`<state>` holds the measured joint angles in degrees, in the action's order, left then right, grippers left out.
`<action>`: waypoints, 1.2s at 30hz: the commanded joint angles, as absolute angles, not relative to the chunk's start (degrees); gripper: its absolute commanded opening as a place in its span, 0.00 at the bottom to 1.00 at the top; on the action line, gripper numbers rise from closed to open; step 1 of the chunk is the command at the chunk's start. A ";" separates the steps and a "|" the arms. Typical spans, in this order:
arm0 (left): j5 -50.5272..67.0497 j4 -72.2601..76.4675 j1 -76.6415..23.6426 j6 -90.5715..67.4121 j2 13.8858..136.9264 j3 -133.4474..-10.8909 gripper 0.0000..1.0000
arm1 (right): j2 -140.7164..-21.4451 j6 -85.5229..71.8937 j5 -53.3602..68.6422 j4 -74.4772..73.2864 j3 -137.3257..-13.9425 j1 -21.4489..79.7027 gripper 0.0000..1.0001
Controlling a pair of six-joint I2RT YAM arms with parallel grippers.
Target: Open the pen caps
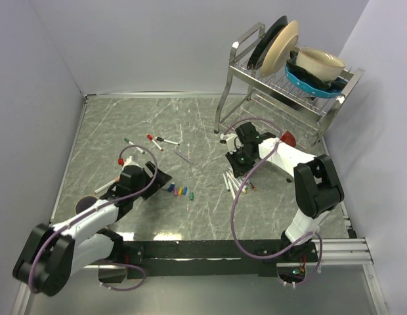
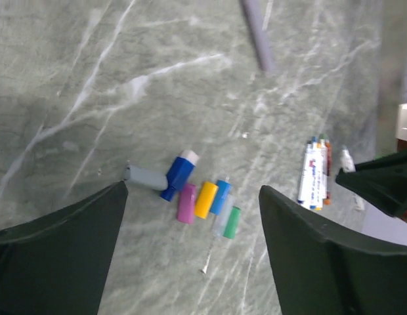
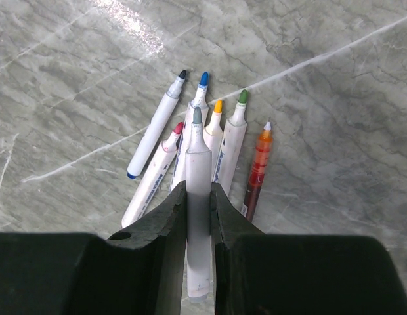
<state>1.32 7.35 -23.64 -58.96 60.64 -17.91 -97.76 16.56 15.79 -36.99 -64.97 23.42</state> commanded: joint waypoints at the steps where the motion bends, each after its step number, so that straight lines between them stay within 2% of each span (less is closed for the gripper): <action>1: -1.48 3.34 -23.55 -56.43 54.77 -19.95 0.90 | -98.87 16.88 15.03 -37.53 -66.80 23.20 0.16; 12: -1.93 0.97 -23.55 -55.72 50.98 -19.51 0.93 | -99.93 17.05 14.59 -37.97 -67.06 23.20 0.23; 19: -3.51 0.53 -23.47 -56.34 51.24 -19.51 0.97 | -99.76 17.23 14.68 -38.41 -67.24 23.12 0.31; 29: -9.13 -3.68 -23.12 -57.74 52.38 -23.11 0.99 | -97.21 17.40 15.64 -38.76 -67.59 23.20 0.33; 36: -13.09 -6.93 -19.17 -61.16 55.19 -25.66 1.00 | -91.51 19.24 19.24 -39.29 -67.59 23.20 0.37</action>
<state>-8.82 -4.51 -21.34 -58.24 53.74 -22.94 -97.34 17.08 16.10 -38.65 -64.97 23.42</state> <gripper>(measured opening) 0.994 0.345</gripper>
